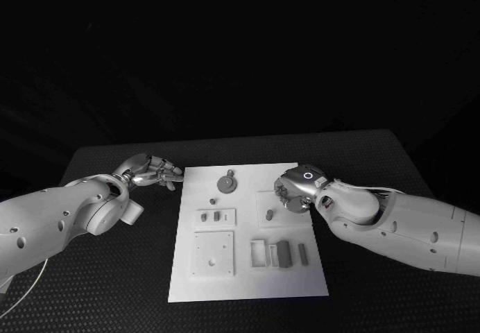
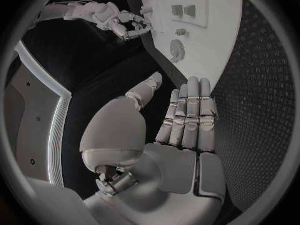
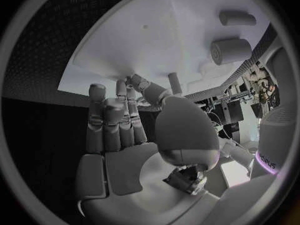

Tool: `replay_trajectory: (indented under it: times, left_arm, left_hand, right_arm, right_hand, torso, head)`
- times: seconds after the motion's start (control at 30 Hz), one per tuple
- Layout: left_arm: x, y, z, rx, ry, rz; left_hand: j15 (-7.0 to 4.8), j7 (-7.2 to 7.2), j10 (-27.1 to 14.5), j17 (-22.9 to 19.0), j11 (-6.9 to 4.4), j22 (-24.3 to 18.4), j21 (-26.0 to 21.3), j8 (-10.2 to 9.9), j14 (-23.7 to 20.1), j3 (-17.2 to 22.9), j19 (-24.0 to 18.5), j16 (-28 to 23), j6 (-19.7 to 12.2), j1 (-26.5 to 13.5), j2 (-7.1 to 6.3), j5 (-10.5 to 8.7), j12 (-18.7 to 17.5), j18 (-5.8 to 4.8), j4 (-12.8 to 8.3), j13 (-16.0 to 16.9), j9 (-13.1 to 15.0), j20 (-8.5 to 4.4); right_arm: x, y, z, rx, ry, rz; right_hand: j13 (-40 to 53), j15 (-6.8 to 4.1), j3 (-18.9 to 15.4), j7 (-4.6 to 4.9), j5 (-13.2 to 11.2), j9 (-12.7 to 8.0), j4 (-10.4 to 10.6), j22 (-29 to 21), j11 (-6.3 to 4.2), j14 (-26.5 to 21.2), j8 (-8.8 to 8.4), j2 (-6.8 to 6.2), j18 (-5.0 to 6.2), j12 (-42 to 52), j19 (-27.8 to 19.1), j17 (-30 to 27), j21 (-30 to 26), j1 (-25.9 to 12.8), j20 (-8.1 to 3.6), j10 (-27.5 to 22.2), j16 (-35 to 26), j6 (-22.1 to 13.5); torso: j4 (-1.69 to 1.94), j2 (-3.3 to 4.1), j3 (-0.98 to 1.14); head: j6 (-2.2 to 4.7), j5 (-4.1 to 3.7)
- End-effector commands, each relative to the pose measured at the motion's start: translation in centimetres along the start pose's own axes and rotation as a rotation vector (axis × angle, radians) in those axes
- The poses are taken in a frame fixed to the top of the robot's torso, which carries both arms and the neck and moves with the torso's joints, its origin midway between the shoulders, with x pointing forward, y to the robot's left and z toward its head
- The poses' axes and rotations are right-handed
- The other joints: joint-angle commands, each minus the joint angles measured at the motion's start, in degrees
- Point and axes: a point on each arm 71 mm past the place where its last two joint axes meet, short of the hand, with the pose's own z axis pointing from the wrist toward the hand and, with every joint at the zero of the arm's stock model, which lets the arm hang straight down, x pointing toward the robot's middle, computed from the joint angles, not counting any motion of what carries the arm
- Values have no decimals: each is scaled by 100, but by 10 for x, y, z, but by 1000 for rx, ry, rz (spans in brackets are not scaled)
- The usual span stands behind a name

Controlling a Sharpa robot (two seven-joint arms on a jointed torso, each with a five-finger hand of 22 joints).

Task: Assemble the parts on the task board

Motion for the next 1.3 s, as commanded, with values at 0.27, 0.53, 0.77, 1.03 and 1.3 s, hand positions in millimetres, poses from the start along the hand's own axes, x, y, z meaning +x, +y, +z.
replay_trajectory:
  times: [0.27, 0.53, 0.77, 1.03, 1.3]
  left_arm:
    - [1, -2, 0, 12, 15, 1]
    - [1, -1, 0, 11, 13, 1]
    - [1, -1, 0, 9, 14, 1]
    - [2, -2, 0, 11, 16, 1]
    - [1, -1, 0, 11, 13, 1]
  left_hand:
    - [13, -7, -20, 19, 17, -12, 16, 12, 46, -36, 29, -48, -44, 18, -1, -17, 12, 14, 2, -15, -4, 1]
    - [13, -6, -20, 24, 18, -15, 16, 11, 46, -39, 30, -53, -45, 15, -2, -17, 12, 13, 2, -18, -4, 0]
    - [13, -5, -23, 31, 18, -19, 15, 10, 47, -43, 30, -59, -49, 15, -3, -17, 11, 13, 0, -22, -5, 0]
    - [14, -3, -28, 40, 20, -23, 14, 8, 48, -47, 30, -67, -54, 16, -2, -17, 9, 13, -2, -27, -6, -1]
    - [14, -3, -30, 46, 21, -27, 13, 8, 49, -48, 30, -74, -57, 18, 0, -17, 9, 13, -4, -30, -7, -1]
  right_arm:
    - [-4, -5, 1, 22, -3, -4]
    - [-7, -5, 1, 22, -5, 0]
    - [-14, -4, -1, 19, -10, 8]
    - [-27, -5, 2, 22, -34, 14]
    - [-38, 6, 3, -4, -62, 28]
  right_hand:
    - [12, -74, 33, 7, 4, 6, 5, 115, -39, -37, 34, -5, 258, 35, 20, -11, 22, 67, -41, 124, 19, 41]
    - [15, -75, 35, 6, 4, 6, 6, 115, -41, -37, 35, -9, 258, 34, 21, -14, 23, 66, -42, 128, 19, 44]
    - [18, -76, 37, 5, 4, 5, 7, 114, -42, -37, 34, -11, 258, 31, 22, -16, 24, 64, -42, 129, 19, 45]
    - [21, -77, 39, 5, 4, 4, 7, 114, -42, -37, 33, -11, 258, 29, 22, -19, 24, 62, -42, 131, 19, 46]
    - [23, -78, 41, 5, 4, 4, 7, 113, -43, -37, 33, -13, 258, 26, 21, -22, 24, 61, -43, 132, 19, 47]
  torso:
    - [1, 2, -4]
    - [6, -1, -5]
    - [0, 0, -5]
    - [7, 1, -4]
    - [1, 1, -4]
  head:
    - [7, -4]
    - [12, -5]
    - [9, -1]
    - [12, -6]
    - [5, 21]
